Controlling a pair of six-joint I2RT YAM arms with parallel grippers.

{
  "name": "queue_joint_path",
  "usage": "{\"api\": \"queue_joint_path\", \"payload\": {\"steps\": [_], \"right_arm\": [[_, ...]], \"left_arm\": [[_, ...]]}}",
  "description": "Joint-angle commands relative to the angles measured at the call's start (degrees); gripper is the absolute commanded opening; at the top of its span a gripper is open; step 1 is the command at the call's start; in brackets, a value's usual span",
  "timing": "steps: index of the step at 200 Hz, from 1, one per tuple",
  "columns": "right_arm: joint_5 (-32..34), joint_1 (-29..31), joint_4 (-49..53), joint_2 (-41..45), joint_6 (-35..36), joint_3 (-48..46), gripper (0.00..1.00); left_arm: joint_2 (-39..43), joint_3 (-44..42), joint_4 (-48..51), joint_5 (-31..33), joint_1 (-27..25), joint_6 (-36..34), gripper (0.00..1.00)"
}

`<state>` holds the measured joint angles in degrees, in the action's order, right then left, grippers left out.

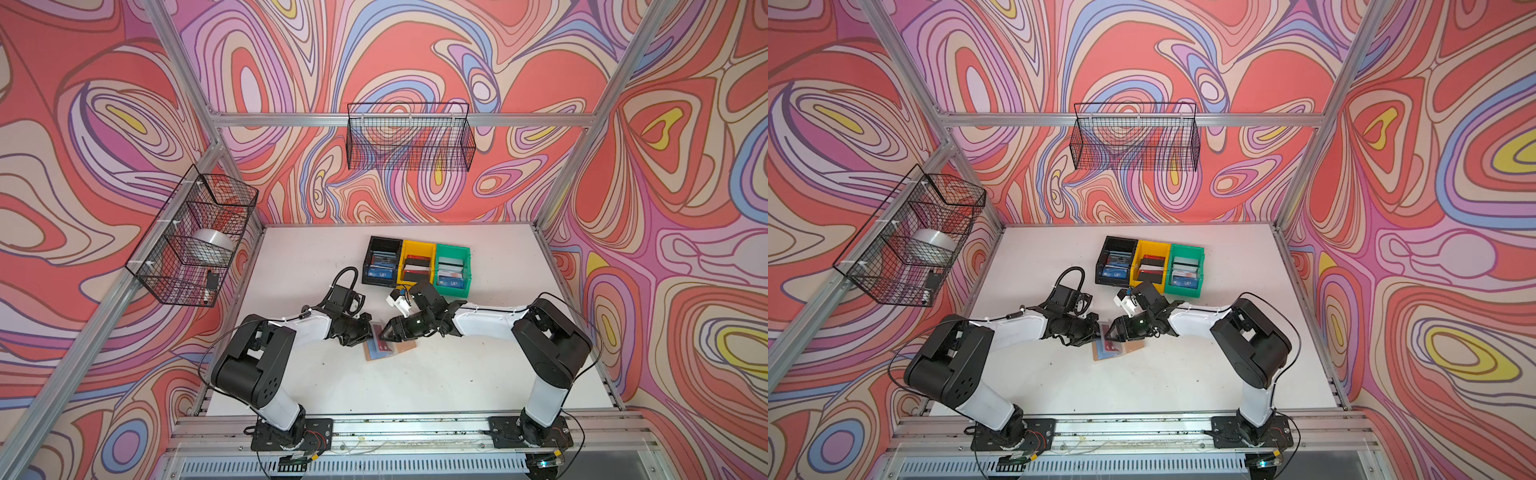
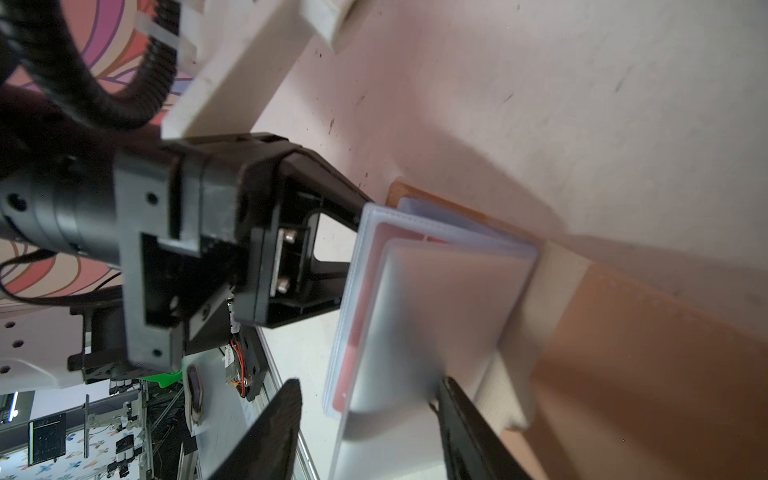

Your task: Take the credit cards out of the card holder

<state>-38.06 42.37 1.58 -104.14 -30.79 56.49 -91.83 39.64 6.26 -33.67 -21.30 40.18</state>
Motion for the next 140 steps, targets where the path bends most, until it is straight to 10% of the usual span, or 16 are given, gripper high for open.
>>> {"api": "queue_joint_path", "payload": {"steps": [1, 140], "right_arm": [[-1.11, 0.26, -0.93, -0.91, 0.07, 1.56, 0.55], [21.21, 0.26, 16.02, 4.86, 3.25, 3.33, 0.54]], "left_arm": [[2.02, -0.60, 4.55, 0.12, 1.95, -1.93, 0.00], [5.90, -0.14, 8.06, 0.75, 3.35, -3.00, 0.00]]}}
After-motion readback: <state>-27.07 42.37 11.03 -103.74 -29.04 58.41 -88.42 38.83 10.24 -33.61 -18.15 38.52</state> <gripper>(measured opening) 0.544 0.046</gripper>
